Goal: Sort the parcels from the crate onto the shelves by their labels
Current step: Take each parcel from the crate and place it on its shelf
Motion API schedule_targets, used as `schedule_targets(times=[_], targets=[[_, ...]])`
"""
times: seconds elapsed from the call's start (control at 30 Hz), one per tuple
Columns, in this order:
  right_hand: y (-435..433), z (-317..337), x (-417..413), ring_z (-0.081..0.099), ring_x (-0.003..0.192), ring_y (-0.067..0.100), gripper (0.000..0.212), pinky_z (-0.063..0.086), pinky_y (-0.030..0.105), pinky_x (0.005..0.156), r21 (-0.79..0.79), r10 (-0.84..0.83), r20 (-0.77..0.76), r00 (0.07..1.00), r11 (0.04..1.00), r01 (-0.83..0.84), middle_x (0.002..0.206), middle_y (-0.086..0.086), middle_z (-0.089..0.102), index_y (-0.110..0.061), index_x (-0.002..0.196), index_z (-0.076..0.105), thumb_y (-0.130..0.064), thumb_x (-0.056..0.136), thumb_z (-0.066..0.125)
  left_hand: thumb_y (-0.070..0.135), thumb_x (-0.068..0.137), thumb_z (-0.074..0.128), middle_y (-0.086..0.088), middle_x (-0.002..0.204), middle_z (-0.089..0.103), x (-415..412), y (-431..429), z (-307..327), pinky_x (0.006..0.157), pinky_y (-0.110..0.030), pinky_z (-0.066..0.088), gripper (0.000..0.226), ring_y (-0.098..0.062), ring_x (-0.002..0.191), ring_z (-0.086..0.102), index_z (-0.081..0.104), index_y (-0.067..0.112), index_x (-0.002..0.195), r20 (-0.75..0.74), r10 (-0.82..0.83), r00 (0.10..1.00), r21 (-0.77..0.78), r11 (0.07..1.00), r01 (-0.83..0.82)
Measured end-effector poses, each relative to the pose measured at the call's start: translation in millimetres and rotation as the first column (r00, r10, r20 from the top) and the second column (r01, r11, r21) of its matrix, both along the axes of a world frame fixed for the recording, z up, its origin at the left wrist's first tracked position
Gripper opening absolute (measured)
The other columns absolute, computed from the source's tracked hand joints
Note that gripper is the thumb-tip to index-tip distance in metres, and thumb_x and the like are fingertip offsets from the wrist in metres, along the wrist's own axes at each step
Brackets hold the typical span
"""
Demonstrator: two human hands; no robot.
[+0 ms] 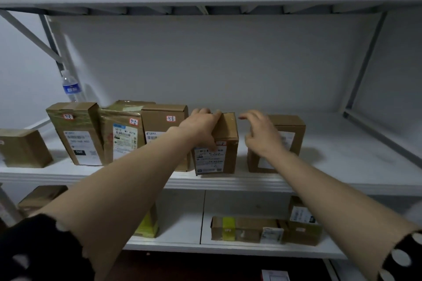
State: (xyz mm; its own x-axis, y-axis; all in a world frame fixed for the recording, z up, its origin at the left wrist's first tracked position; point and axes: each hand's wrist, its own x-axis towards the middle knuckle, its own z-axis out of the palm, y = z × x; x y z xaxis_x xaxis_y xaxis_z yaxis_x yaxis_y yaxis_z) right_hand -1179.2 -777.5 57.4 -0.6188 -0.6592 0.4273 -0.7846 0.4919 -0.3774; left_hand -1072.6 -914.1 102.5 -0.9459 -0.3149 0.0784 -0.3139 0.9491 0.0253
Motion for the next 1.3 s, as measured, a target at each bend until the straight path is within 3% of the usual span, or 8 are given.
schedule_targets(times=[0.07, 0.13, 0.3, 0.47, 0.63, 0.83, 1.0, 1.3], targets=[[-6.4, -13.2, 14.8, 0.048, 0.123, 0.019, 0.064, 0.042, 0.032, 0.102, -0.089, 0.039, 0.275, 0.961, 0.996, -0.015, 0.139, 0.002, 0.046, -0.018, 0.142, 0.036, -0.001, 0.084, 0.059, 0.03, 0.071, 0.08, -0.009, 0.14, 0.038, -9.5, -2.2, -4.0, 0.105, -0.044, 0.034, 0.097, -0.03, 0.13, 0.032, 0.021, 0.019, 0.147, 0.031, 0.001, 1.0, 0.003, 1.0, -0.001], [-11.6, -31.5, 20.4, 0.05, 0.121, 0.022, 0.071, 0.044, 0.034, 0.1, -0.076, 0.033, 0.471, 0.881, 0.997, 0.004, 0.137, 0.005, 0.05, -0.017, 0.145, 0.03, -0.004, 0.083, 0.062, 0.029, 0.071, 0.08, -0.01, 0.138, 0.039, -17.6, -6.1, -9.1, 0.105, -0.044, 0.034, 0.093, -0.03, 0.13, 0.032, 0.024, 0.019, 0.145, 0.06, -0.002, 0.998, 0.017, 1.0, 0.001], [-19.2, -62.0, 17.6, 0.047, 0.127, 0.022, 0.068, 0.041, 0.035, 0.103, -0.094, 0.029, 0.66, 0.751, 0.995, 0.044, 0.136, 0.006, 0.052, -0.013, 0.141, 0.033, -0.013, 0.083, 0.068, 0.028, 0.078, 0.074, -0.012, 0.146, 0.033, -29.3, -14.5, -14.0, 0.111, -0.044, 0.027, 0.085, -0.031, 0.137, 0.027, 0.025, 0.017, 0.147, 0.054, -0.031, 0.998, 0.02, 0.999, 0.03], [-28.6, -81.2, 17.7, 0.051, 0.124, 0.022, 0.055, 0.041, 0.037, 0.102, -0.09, 0.017, 0.674, 0.738, 0.994, 0.06, 0.132, 0.004, 0.056, -0.015, 0.134, 0.041, -0.019, 0.086, 0.068, 0.019, 0.089, 0.062, -0.006, 0.151, 0.028, -18.6, -17.6, -28.5, 0.11, -0.038, 0.029, 0.07, -0.027, 0.138, 0.026, 0.025, 0.02, 0.149, -0.06, -0.092, 0.994, -0.099, 0.991, 0.086], [-42.9, -98.7, 17.6, 0.053, 0.122, 0.025, 0.046, 0.043, 0.036, 0.099, -0.072, -0.028, 0.612, 0.79, 0.993, 0.091, 0.128, 0.006, 0.059, -0.014, 0.129, 0.047, -0.017, 0.087, 0.065, 0.009, 0.09, 0.057, -0.004, 0.153, 0.028, -10.7, -15.7, -41.7, 0.104, -0.036, 0.038, 0.071, -0.025, 0.139, 0.027, 0.02, 0.021, 0.15, -0.135, -0.111, 0.985, -0.239, 0.968, 0.077], [-56.3, -114.2, 15.3, 0.058, 0.111, 0.026, 0.028, 0.043, 0.029, 0.085, -0.025, -0.092, 0.544, 0.834, 0.992, 0.126, 0.116, 0.008, 0.063, -0.011, 0.121, 0.052, -0.013, 0.093, 0.054, -0.004, 0.089, 0.053, -0.006, 0.156, 0.021, -14.2, -18.3, -39.0, 0.112, -0.033, 0.027, 0.074, -0.024, 0.142, 0.024, 0.016, 0.014, 0.151, -0.142, -0.082, 0.986, -0.209, 0.977, 0.052], [-61.5, -116.8, 11.5, 0.059, 0.108, 0.028, 0.027, 0.04, 0.028, 0.078, 0.007, -0.117, 0.509, 0.853, 0.991, 0.132, 0.115, 0.01, 0.063, -0.009, 0.121, 0.052, -0.014, 0.095, 0.051, -0.007, 0.089, 0.049, -0.006, 0.156, 0.022, -16.4, -20.1, -38.1, 0.111, -0.032, 0.027, 0.07, -0.024, 0.142, 0.024, 0.02, 0.012, 0.15, -0.153, -0.075, 0.985, -0.184, 0.982, 0.046], [-64.7, -110.7, 4.2, 0.057, 0.11, 0.032, 0.027, 0.045, 0.034, 0.087, 0.116, -0.151, 0.502, 0.851, 0.988, 0.106, 0.119, 0.014, 0.062, -0.005, 0.121, 0.05, -0.014, 0.096, 0.048, -0.005, 0.09, 0.05, -0.009, 0.158, 0.013, -17.0, -25.5, -46.9, 0.117, -0.034, 0.02, 0.077, -0.026, 0.145, 0.014, 0.007, 0.009, 0.152, -0.141, -0.042, 0.989, -0.174, 0.985, 0.017]])
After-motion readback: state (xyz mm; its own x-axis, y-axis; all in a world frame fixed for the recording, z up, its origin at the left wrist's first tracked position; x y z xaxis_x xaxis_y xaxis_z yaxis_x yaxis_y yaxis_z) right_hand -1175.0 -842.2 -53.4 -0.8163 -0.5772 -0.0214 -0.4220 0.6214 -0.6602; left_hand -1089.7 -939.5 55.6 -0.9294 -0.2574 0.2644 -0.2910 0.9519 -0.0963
